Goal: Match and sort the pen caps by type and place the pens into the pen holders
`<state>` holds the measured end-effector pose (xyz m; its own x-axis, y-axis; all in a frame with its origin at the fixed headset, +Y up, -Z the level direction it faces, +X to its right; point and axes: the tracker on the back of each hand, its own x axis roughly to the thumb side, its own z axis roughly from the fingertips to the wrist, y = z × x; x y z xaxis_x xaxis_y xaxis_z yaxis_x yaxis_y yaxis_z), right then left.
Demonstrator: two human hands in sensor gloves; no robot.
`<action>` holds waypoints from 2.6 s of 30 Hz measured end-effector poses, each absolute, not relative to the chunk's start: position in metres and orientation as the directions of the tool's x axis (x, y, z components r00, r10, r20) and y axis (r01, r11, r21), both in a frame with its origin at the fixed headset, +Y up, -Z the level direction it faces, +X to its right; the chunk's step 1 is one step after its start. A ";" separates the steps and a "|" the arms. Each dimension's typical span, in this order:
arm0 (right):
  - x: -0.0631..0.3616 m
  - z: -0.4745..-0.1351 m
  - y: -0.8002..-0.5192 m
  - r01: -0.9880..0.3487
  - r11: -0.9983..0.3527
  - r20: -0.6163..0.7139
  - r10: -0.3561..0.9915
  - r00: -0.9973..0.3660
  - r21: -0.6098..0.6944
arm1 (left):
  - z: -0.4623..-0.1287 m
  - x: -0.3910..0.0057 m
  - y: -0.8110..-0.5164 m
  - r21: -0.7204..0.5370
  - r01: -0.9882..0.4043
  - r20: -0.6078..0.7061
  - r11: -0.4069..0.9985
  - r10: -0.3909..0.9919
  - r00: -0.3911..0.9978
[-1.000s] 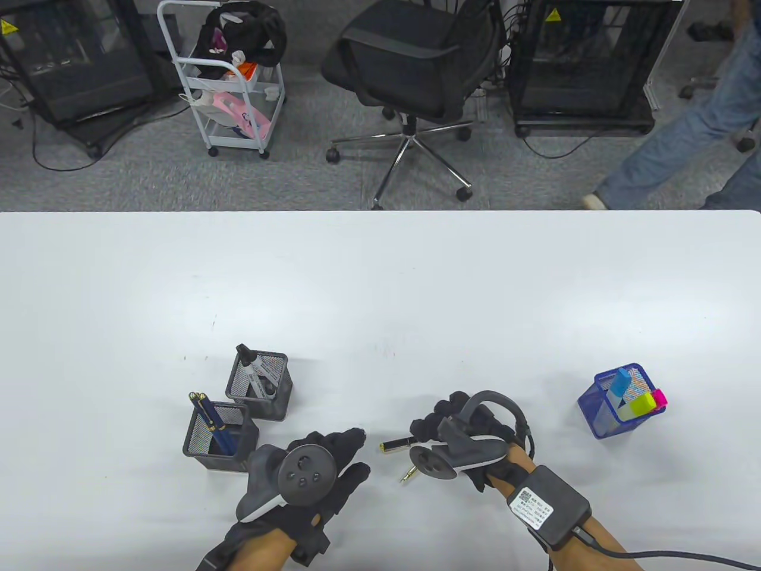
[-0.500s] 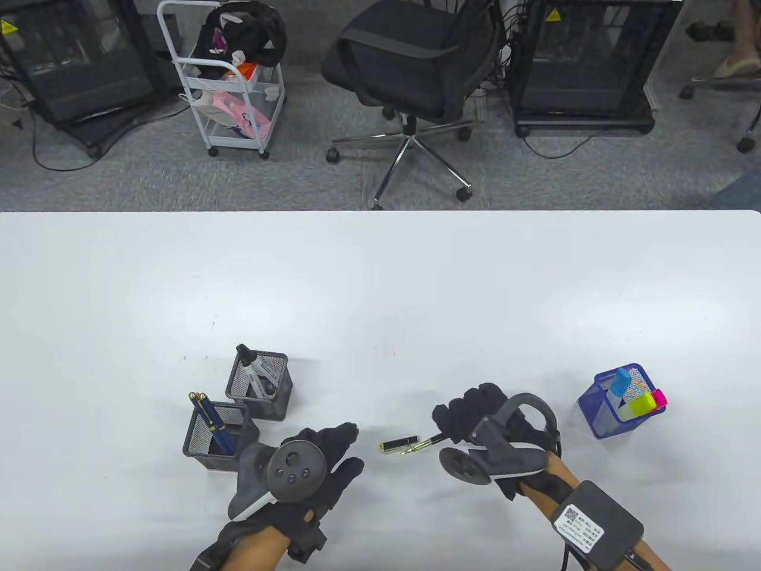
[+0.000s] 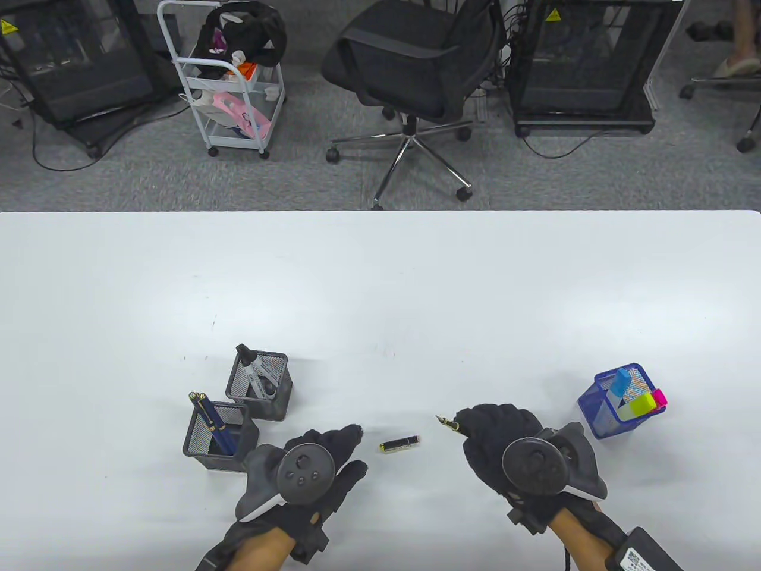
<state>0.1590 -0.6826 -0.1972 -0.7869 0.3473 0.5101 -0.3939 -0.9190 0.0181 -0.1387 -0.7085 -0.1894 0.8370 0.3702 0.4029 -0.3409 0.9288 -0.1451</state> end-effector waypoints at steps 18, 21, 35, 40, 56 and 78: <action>0.191 -0.204 -0.686 -0.420 -0.907 0.352 0.379 -0.856 -0.043 | -0.230 -0.036 -0.721 -0.084 0.115 0.532 0.990 -0.053 0.845; 0.198 -0.206 -0.687 -0.432 -0.900 0.316 0.396 -0.862 -0.050 | -0.233 -0.028 -0.731 -0.071 0.195 0.538 0.978 -0.127 0.833; 0.196 -0.208 -0.692 -0.410 -0.911 0.286 0.383 -0.878 -0.040 | -0.233 -0.022 -0.754 -0.077 0.292 0.561 0.953 -0.201 0.803; 0.194 -0.209 -0.694 -0.396 -0.918 0.284 0.371 -0.884 -0.034 | -0.236 -0.025 -0.757 -0.135 0.256 0.557 0.957 -0.140 0.819; 0.182 -0.197 -0.686 -0.402 -0.915 0.387 0.362 -0.848 -0.024 | -0.197 -0.093 -0.676 -0.149 -0.222 0.504 0.964 0.267 0.821; 0.130 -0.169 -0.686 -0.186 -0.981 0.572 0.121 -0.811 -0.057 | -0.167 -0.121 -0.662 -0.027 -0.413 0.531 0.910 0.363 0.765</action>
